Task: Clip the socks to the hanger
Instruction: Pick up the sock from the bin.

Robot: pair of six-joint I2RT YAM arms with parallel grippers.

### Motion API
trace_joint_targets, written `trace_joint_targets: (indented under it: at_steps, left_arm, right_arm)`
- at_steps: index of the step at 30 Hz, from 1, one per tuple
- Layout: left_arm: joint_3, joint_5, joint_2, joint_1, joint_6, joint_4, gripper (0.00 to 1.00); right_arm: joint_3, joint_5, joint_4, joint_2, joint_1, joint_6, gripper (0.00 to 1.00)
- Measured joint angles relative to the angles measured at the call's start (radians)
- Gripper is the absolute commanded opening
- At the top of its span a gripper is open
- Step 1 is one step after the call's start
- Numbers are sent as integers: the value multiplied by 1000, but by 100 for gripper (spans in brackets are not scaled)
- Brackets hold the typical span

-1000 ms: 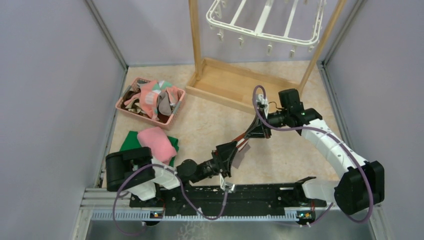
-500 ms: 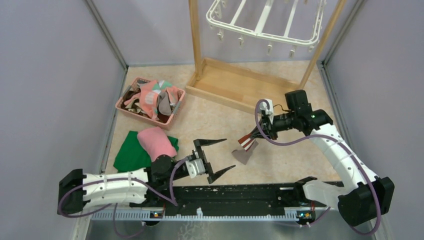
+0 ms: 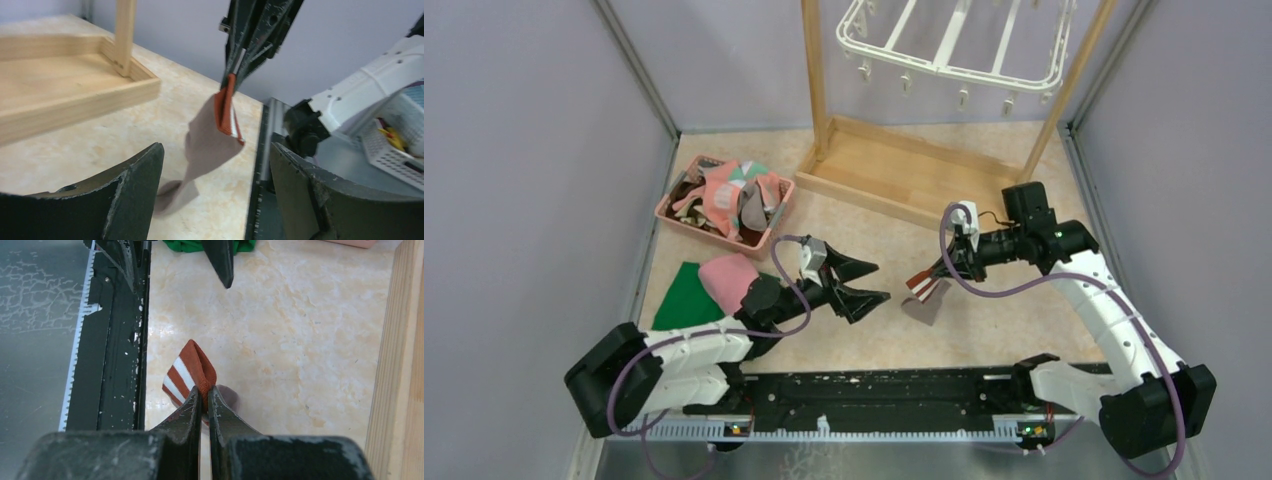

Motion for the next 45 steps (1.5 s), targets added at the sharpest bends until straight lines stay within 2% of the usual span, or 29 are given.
trace_joint_targets:
  at_steps: [5, 11, 16, 32, 41, 45]
  left_arm:
    - [-6, 89, 135, 4, -164, 171, 79]
    - [19, 143, 237, 4, -258, 279, 67]
    - [47, 154, 324, 4, -304, 361, 65]
    - [137, 191, 567, 2, -402, 418, 50]
    - [165, 200, 588, 0, -436, 421, 49]
    - [168, 200, 590, -1, -445, 422, 44]
  right_arm:
    - [0, 0, -9, 0, -4, -5, 0]
    - [0, -1, -12, 0, -4, -6, 0]
    - [0, -2, -13, 0, -4, -6, 0]
    - [0, -6, -13, 0, -4, -6, 0]
    - [0, -7, -13, 0, -4, -6, 0]
    - [0, -8, -13, 0, -4, -6, 0]
